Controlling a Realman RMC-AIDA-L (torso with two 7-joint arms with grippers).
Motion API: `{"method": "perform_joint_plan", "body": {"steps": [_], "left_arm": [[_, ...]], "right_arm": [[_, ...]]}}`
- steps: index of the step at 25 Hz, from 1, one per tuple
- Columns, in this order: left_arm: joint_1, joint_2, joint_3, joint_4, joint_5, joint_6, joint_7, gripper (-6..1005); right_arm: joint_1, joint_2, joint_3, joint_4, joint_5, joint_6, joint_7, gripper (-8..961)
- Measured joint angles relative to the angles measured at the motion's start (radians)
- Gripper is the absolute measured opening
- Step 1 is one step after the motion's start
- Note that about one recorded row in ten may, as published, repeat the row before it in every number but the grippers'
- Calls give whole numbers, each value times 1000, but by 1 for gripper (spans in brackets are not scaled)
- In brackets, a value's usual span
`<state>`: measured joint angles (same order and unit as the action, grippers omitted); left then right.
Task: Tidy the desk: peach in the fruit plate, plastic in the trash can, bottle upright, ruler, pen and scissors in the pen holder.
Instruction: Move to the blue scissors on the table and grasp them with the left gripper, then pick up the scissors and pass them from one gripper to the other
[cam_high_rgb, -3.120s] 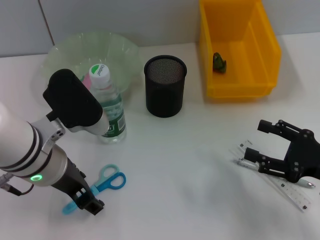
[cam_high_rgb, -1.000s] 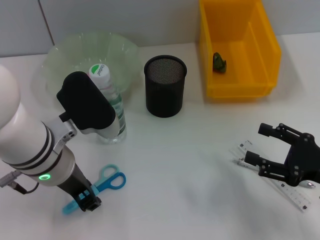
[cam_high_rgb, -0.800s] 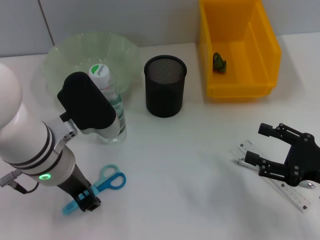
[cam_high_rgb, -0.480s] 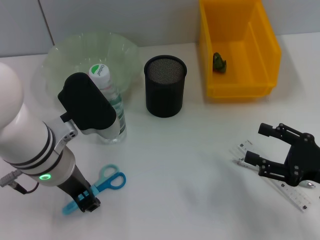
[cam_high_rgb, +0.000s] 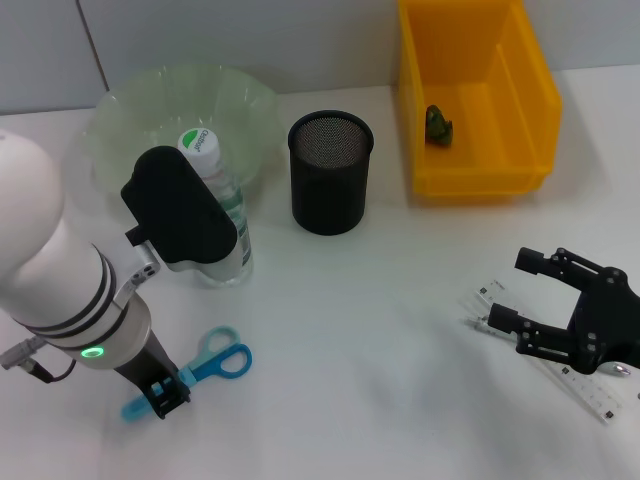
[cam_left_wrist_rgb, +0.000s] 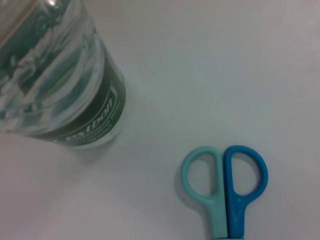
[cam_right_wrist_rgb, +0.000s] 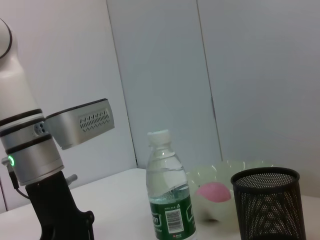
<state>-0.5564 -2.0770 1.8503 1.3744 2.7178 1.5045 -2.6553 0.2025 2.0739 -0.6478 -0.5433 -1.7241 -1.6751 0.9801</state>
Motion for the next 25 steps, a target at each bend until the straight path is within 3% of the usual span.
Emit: {"method": "perform_joint_plan", "body": {"steps": [4, 14, 25], "left_arm": [[1, 0, 12, 7, 6, 1, -2, 215], [13, 1, 7, 37, -4, 9, 3, 226], [39, 4, 1, 128, -38, 19, 5, 237]], "right_arm": [[0, 0, -1, 0, 0, 0, 0, 831], [-3, 0, 16, 0, 8, -12, 0, 831], [14, 3, 168, 74, 22, -59, 0, 830]]}}
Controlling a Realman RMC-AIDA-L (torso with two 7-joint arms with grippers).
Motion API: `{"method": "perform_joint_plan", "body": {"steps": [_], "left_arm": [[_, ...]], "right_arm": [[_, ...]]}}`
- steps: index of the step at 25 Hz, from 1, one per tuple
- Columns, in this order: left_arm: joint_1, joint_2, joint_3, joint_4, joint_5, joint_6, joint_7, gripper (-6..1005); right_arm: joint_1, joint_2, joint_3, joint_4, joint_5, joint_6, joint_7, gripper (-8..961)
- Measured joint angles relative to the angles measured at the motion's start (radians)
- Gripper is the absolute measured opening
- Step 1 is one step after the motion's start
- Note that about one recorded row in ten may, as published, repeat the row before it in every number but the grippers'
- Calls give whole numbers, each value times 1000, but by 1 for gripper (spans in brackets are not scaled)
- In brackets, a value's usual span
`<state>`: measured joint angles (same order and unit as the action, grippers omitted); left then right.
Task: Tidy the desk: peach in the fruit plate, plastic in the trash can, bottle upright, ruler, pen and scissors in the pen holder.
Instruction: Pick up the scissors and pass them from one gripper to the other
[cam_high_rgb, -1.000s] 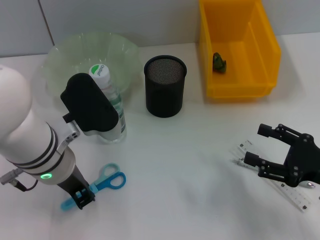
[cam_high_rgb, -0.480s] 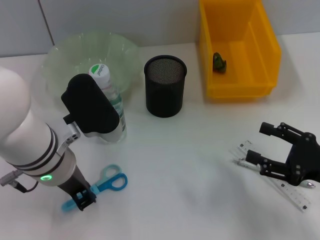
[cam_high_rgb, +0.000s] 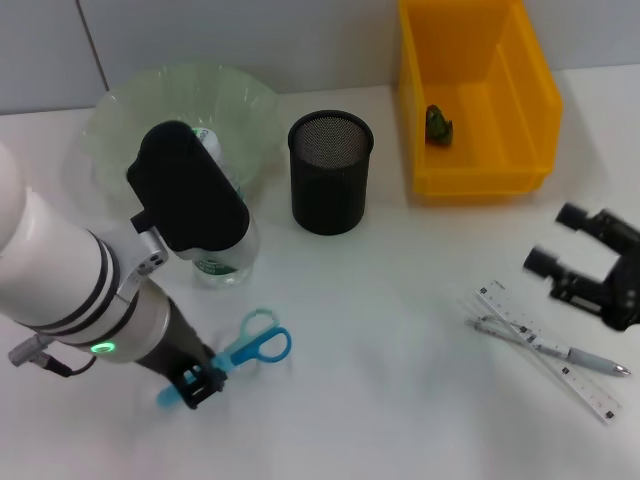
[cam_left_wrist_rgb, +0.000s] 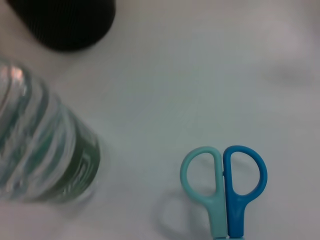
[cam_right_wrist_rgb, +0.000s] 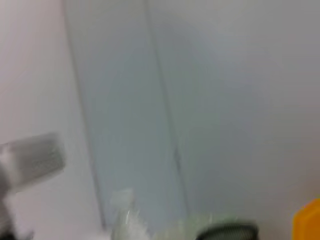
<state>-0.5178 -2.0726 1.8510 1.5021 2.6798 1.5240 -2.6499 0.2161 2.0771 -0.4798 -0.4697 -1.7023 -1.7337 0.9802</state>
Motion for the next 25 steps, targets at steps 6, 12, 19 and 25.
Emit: {"method": "perform_joint_plan", "body": {"steps": [6, 12, 19, 25], "left_arm": [[50, -3, 9, 166, -60, -47, 1, 244], [71, -3, 21, 230, -93, -111, 2, 250], [99, -2, 59, 286, -95, -201, 2, 258], [101, -3, 96, 291, -95, -257, -3, 264]], "right_arm": [[3, 1, 127, 217, 123, -128, 0, 830], [-1, 3, 140, 372, 193, -173, 4, 830], [1, 8, 151, 516, 202, -185, 1, 830], [24, 13, 152, 637, 200, -163, 0, 830]]}}
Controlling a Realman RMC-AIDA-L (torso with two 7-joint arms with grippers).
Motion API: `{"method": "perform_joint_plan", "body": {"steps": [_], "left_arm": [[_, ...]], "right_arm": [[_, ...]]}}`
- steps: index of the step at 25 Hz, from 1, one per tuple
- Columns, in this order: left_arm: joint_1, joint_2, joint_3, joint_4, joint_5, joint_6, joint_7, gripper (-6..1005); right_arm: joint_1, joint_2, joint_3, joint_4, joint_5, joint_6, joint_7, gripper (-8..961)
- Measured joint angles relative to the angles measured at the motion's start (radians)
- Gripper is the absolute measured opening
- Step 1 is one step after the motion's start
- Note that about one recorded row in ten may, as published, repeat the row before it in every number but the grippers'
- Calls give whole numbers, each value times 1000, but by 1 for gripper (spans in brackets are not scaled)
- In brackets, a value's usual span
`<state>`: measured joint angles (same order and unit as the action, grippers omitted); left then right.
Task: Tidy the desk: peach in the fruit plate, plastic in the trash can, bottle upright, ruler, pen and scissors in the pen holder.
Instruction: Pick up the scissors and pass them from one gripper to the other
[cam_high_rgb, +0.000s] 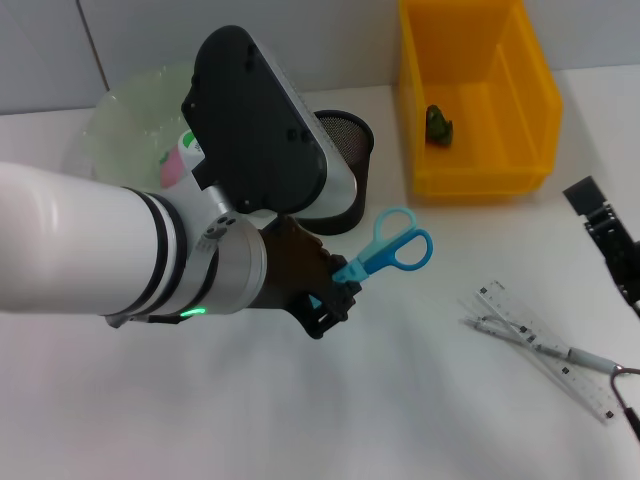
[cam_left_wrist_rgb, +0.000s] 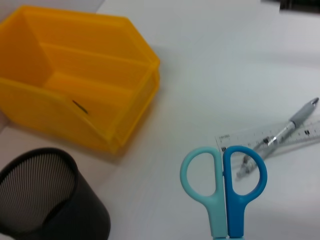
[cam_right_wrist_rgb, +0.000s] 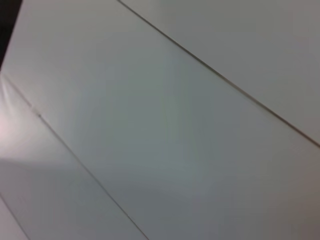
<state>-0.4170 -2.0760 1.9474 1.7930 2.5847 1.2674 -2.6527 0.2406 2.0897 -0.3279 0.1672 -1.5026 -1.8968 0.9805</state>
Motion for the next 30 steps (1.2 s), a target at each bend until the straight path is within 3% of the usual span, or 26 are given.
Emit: {"method": "perform_joint_plan", "body": {"steps": [6, 30], "left_arm": [[3, -1, 9, -2, -1, -52, -4, 271], [-7, -1, 38, -14, -12, -101, -3, 296]], "right_arm": [[19, 1, -10, 96, -6, 39, 5, 830], [101, 3, -15, 162, -48, 190, 10, 829]]}}
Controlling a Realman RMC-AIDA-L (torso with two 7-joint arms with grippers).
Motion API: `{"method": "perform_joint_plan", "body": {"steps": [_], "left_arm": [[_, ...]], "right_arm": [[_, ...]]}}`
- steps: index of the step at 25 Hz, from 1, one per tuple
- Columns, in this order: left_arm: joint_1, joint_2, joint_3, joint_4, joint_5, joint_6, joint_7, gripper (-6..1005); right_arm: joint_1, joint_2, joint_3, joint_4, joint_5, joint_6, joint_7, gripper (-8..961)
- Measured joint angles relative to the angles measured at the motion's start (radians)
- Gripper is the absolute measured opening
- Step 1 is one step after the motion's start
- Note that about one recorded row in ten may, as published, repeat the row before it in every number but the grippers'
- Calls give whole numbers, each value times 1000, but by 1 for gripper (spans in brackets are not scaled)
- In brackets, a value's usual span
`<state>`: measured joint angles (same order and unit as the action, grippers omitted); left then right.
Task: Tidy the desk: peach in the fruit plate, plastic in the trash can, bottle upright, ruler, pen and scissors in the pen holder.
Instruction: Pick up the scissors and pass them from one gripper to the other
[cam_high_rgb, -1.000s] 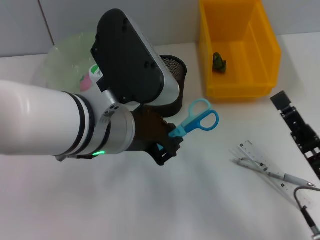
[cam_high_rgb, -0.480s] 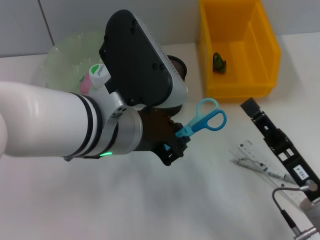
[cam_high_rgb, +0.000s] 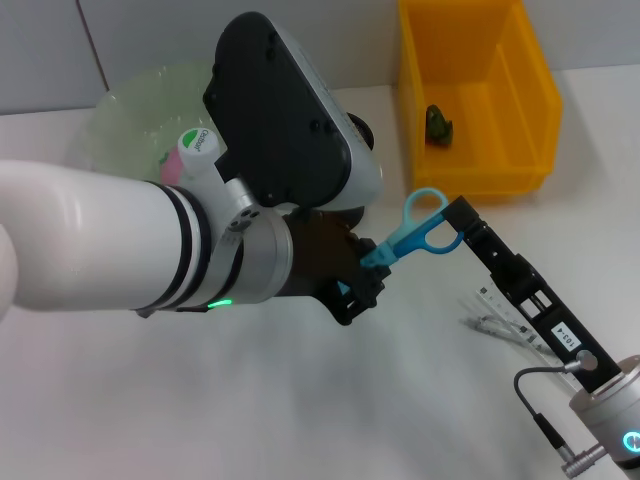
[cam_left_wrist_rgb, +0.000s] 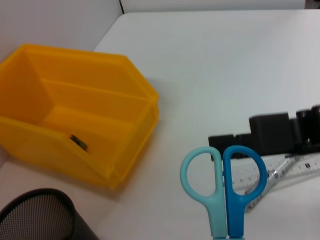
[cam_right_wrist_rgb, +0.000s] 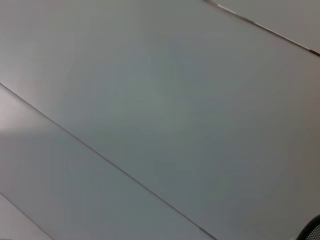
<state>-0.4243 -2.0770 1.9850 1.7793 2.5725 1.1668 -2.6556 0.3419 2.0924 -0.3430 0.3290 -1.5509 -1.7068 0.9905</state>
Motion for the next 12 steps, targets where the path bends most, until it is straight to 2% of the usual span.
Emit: {"method": "perform_joint_plan", "body": {"steps": [12], "left_arm": [[-10, 0, -2, -14, 0, -26, 0, 309]], "right_arm": [[13, 0, 3, 8, 0, 14, 1, 829]]}}
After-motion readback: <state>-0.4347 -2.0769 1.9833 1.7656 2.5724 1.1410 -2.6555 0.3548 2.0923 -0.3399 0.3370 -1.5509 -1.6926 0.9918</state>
